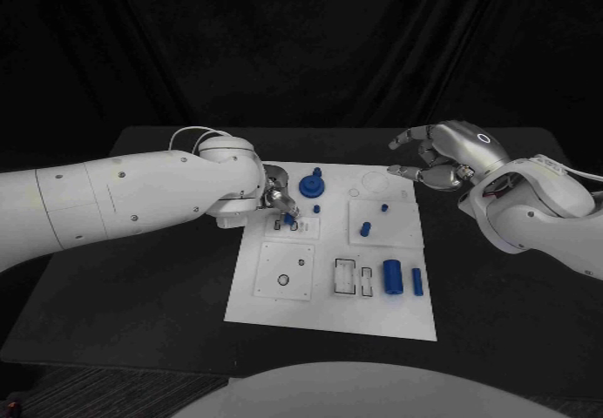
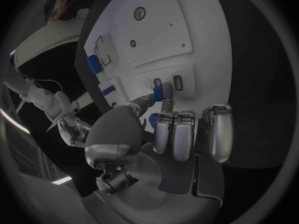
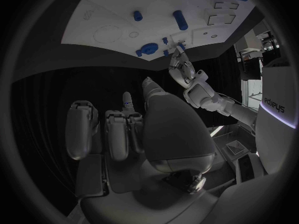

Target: Assemble the parts on the task board

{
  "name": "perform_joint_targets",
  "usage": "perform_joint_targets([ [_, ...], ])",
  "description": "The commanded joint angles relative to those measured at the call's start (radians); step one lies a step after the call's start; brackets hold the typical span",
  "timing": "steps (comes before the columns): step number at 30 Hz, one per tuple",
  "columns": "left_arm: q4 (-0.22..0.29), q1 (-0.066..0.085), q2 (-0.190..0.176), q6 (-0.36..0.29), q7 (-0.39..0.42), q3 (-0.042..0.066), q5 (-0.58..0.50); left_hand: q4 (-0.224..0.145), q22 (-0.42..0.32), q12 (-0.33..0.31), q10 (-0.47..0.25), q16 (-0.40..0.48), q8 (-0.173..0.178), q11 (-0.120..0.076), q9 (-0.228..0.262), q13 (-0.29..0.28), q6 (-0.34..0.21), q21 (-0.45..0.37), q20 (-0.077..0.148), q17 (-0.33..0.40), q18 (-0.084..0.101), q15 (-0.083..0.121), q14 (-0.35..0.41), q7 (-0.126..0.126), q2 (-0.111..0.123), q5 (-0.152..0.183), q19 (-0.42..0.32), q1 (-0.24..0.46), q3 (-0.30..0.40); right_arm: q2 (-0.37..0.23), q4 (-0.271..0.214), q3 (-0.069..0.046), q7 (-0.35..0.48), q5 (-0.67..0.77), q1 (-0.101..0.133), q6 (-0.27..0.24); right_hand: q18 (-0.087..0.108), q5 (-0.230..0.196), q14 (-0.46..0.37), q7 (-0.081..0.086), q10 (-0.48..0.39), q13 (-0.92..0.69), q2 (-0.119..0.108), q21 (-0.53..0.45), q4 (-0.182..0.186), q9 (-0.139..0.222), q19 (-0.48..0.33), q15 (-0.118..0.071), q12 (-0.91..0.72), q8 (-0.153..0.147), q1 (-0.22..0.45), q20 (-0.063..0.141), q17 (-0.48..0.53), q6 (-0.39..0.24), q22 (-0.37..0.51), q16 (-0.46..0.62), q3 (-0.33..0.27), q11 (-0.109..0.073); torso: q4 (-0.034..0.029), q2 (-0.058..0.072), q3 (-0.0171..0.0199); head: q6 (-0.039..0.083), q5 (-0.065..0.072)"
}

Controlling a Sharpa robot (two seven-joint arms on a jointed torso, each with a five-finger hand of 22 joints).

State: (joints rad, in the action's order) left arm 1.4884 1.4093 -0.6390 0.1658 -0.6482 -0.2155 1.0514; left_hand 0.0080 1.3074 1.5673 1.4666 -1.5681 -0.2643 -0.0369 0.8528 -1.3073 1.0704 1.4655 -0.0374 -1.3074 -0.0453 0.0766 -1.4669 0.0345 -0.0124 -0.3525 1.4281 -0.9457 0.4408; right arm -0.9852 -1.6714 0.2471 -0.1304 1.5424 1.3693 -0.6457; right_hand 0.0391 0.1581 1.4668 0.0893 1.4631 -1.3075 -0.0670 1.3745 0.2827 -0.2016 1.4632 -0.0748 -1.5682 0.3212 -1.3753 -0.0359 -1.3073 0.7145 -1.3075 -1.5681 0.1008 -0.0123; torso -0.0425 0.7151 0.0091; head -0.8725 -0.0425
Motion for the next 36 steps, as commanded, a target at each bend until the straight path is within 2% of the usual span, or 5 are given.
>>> perform_joint_targets([
  [1, 0.004, -0.002, 0.002, -0.008, 0.014, 0.001, 0.024, 0.000, 0.132, 0.003, 0.104, -0.003, 0.007, 0.006, 0.001, -0.263, 0.001, -0.001, -0.004, -0.263, 0.001, -0.005, -0.104, -0.001, -0.001, -0.006, 0.000, 0.008, 0.007, 0.000, -0.001, -0.001, -0.016, 0.003, -0.003, 0.004, 0.007, 0.006, 0.103, -0.002, 0.108, -0.263, 0.005, -0.004, -0.002, 0.001, 0.019, 0.007, -0.003, 0.004, -0.003, -0.007, -0.261, 0.008, -0.201, 0.000, -0.004, 0.006, -0.0003, 0.000, 0.0000, 0.000, -0.001],
  [11, 0.003, -0.005, 0.006, 0.008, 0.018, 0.001, 0.026, 0.000, 0.132, 0.003, 0.104, -0.003, 0.007, 0.006, 0.002, -0.263, 0.003, -0.001, -0.004, -0.263, 0.001, -0.005, -0.104, -0.001, 0.000, -0.006, 0.000, 0.009, 0.007, 0.001, -0.001, -0.001, -0.017, 0.003, -0.005, 0.007, 0.007, 0.006, 0.103, -0.002, 0.108, -0.263, 0.005, -0.004, -0.002, 0.001, 0.019, 0.007, -0.003, 0.004, -0.003, -0.007, -0.261, 0.008, -0.201, 0.000, -0.004, 0.006, 0.0000, -0.001, -0.0007, 0.000, -0.004],
  [25, 0.008, -0.025, 0.000, 0.009, 0.017, 0.001, 0.026, 0.001, 0.131, 0.003, 0.104, -0.003, 0.006, 0.006, 0.003, -0.263, 0.004, -0.002, -0.004, -0.263, 0.001, -0.005, -0.104, -0.002, 0.000, -0.006, -0.001, 0.011, 0.008, 0.000, -0.001, -0.001, -0.018, 0.003, -0.006, 0.009, 0.007, 0.006, 0.103, -0.002, 0.108, -0.263, 0.005, -0.004, -0.002, 0.001, 0.019, 0.007, -0.003, 0.004, -0.003, -0.007, -0.261, 0.008, -0.201, 0.000, -0.004, 0.006, -0.0002, -0.002, 0.0002, 0.000, -0.003],
  [36, 0.011, -0.029, -0.003, 0.006, 0.018, 0.001, 0.026, 0.001, 0.130, 0.003, 0.104, -0.003, 0.007, 0.006, 0.003, -0.263, 0.005, -0.003, -0.004, -0.263, 0.000, -0.005, -0.104, -0.002, 0.000, -0.006, -0.002, 0.011, 0.008, 0.000, 0.001, -0.001, -0.019, 0.003, -0.006, 0.011, 0.007, 0.006, 0.103, -0.002, 0.108, -0.263, 0.005, -0.004, -0.002, 0.001, 0.019, 0.007, -0.003, 0.004, -0.003, -0.007, -0.261, 0.008, -0.201, 0.000, -0.004, 0.006, 0.0002, -0.001, 0.0001, 0.000, -0.005],
])
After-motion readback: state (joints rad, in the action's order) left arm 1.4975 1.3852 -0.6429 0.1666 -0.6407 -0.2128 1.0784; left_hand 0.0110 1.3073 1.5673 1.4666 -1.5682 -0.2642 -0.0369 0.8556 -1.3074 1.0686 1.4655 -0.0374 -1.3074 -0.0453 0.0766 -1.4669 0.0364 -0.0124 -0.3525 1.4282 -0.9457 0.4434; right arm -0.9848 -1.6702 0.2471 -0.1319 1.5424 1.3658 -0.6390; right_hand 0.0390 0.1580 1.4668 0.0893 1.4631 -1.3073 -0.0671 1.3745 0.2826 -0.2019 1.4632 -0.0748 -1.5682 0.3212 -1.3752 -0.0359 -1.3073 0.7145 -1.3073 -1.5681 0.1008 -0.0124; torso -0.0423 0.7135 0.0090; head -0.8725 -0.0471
